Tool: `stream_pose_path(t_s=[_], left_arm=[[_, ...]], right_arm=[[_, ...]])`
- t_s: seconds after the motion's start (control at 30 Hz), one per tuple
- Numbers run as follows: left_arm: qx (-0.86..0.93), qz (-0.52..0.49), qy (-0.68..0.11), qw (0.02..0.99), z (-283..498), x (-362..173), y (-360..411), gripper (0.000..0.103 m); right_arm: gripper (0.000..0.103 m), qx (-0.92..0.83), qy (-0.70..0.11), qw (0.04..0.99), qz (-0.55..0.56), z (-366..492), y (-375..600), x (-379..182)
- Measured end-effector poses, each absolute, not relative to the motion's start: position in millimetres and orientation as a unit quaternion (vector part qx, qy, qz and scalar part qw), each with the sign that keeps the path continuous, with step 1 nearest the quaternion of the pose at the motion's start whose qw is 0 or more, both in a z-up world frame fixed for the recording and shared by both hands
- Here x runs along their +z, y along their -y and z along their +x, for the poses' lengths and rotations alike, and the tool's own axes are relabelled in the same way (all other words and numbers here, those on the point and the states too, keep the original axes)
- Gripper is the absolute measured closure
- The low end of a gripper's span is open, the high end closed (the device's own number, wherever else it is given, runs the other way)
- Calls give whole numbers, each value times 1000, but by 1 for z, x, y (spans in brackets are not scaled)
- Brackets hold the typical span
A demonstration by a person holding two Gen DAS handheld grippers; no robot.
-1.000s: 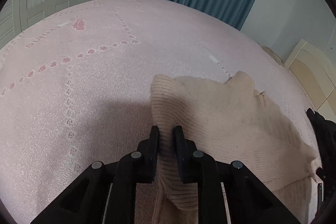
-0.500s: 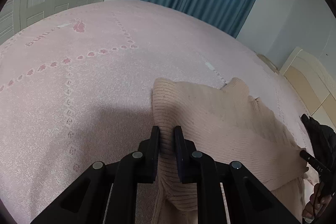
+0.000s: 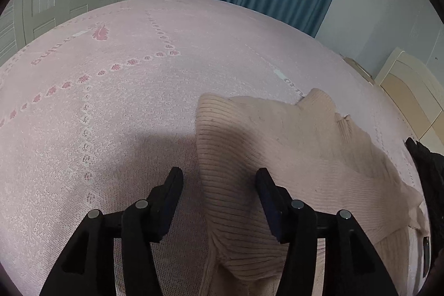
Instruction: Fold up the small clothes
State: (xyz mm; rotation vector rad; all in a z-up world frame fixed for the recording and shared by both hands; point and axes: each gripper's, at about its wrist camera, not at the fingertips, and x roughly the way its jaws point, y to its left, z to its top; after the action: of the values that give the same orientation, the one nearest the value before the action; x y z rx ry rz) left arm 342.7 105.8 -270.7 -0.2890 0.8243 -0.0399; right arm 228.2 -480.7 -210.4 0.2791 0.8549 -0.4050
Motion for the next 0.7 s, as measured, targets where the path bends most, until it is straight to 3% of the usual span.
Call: stream_pose_path(t_s=[0.2, 0.7], left_arm=[[-18, -136, -402, 906, 344, -271, -104, 49], [-19, -135, -404, 905, 344, -272, -104, 48]], right_arm=[[33, -194, -425, 857, 217, 177, 531, -228], [38, -198, -384, 847, 309, 204, 526, -261]])
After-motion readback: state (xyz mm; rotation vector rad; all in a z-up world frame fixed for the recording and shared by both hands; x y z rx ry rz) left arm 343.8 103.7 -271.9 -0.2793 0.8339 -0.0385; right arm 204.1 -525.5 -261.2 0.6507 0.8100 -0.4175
